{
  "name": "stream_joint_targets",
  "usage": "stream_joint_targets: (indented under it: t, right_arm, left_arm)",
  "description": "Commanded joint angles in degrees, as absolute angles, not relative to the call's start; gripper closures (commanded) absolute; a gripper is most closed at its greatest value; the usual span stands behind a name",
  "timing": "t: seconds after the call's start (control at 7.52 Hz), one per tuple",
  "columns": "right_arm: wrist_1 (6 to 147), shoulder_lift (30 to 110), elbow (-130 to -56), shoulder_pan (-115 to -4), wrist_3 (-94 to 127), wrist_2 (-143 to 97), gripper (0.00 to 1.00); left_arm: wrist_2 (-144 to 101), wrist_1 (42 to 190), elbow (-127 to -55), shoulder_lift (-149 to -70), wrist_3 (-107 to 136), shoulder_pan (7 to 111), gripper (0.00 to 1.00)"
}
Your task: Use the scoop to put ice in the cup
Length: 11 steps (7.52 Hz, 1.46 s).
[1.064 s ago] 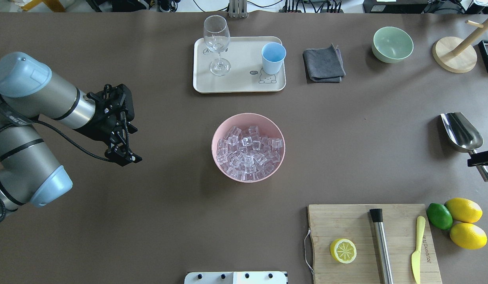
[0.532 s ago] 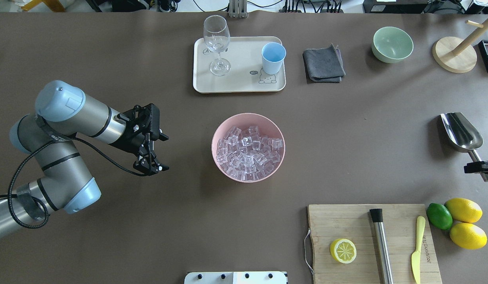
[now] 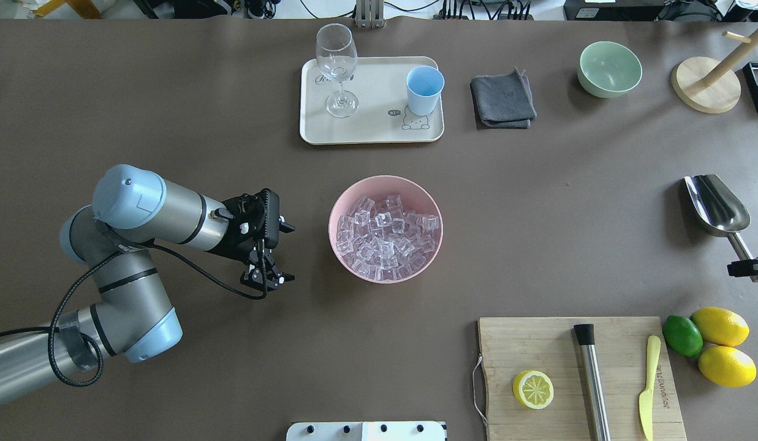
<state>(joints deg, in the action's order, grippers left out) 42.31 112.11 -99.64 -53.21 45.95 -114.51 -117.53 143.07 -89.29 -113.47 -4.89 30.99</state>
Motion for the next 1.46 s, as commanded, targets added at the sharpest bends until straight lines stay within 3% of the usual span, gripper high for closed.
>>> stream_joint_targets:
  t: [0.0,0.27,0.4,0.53,0.93,1.33]
  right_arm:
    - [41.93,111.97,-98.88,-53.17,46.32,-114.78,0.49]
    - [41.92,111.62,-98.17,-53.17,46.41,-114.79,0.55]
    - [41.92,111.62,-98.17,-53.17,46.41,-114.87,0.82]
    - [41.92,111.62,-98.43,-53.17,46.32,-115.13,1.00]
    - [43.14,112.14,-102.19,-54.39,44.74,-120.02,1.00]
    - [78.44,103.49,-120.17,-65.44,31.67,-123.03,1.00]
  left_arm:
    - [-114.52,142.39,-88.95,-115.83,-4.92,29.27,0.01]
    - [-114.61,141.15,-87.20,-117.50,-4.92,30.14,0.01]
    - [-115.04,140.80,-85.62,-118.90,-5.01,30.84,0.01]
    - [-115.40,140.80,-84.56,-119.26,-5.27,31.81,0.02]
    - [-121.81,140.80,-78.67,-122.77,-5.27,35.41,0.02]
    - [-121.90,140.80,-79.18,-123.66,-4.66,34.90,0.02]
